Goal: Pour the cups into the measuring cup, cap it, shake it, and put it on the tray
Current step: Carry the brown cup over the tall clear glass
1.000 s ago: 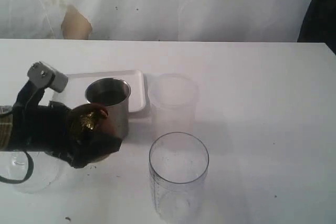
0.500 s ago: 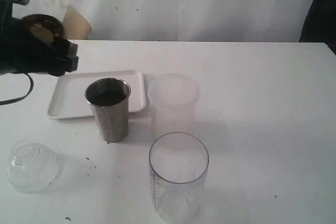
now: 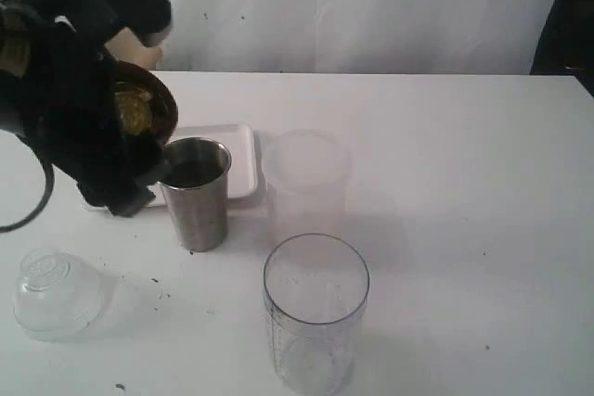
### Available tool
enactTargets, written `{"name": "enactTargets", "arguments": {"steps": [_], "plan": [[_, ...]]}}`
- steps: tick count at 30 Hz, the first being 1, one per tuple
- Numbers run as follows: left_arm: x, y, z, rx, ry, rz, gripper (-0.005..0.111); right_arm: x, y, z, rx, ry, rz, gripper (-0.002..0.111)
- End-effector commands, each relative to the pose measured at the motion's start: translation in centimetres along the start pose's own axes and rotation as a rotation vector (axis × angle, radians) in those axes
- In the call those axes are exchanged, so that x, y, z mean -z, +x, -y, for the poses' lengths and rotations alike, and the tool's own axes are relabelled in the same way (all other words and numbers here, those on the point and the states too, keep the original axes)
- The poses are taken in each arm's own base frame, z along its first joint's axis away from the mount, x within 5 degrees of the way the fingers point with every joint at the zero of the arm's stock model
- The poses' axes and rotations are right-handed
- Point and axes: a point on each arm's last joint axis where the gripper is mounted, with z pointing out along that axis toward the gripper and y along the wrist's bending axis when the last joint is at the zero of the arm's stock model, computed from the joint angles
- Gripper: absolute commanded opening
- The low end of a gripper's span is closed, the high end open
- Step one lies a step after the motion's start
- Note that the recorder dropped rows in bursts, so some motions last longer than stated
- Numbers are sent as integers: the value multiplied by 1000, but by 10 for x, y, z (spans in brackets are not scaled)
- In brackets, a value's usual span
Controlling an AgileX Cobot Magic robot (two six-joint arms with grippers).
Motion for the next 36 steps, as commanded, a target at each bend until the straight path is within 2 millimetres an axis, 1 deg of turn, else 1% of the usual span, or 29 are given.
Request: {"name": "enactTargets", "arguments": {"steps": [1,2,3,4,7,10,14,16,21,26,31,36], "plan": [[11,-13,24,-100,-30,62,0,0,0,0,1,-4,15,1],[9,-15,34,-139,-32,40,0,0,0,0,1,-4,15,1],[5,-16,41,-164,-31,18,0,0,0,0,1,-4,15,1],[-3,-17,51,-215,-53,-36,0,0,0,0,1,-4,15,1],[-18,-20,66,-279,-110,-98,0,0,0,0,-28,-5,15,1],[-30,-24,81,-346,-172,-126,0,0,0,0,-16,-4,15,1],[-37,-29,100,-422,-194,-115,0,0,0,0,-16,-4,15,1],[-35,-32,106,-444,-199,-109,0,0,0,0,-16,-4,15,1],[-26,-39,112,-495,-240,-89,0,0,0,0,-16,-4,15,1],[-23,-40,119,-558,-245,-69,0,0,0,0,-16,-4,15,1],[-35,-39,124,-636,-304,-139,0,0,0,0,-16,-4,15,1],[-44,-39,128,-667,-338,-169,0,0,0,0,-16,-4,15,1]]}}
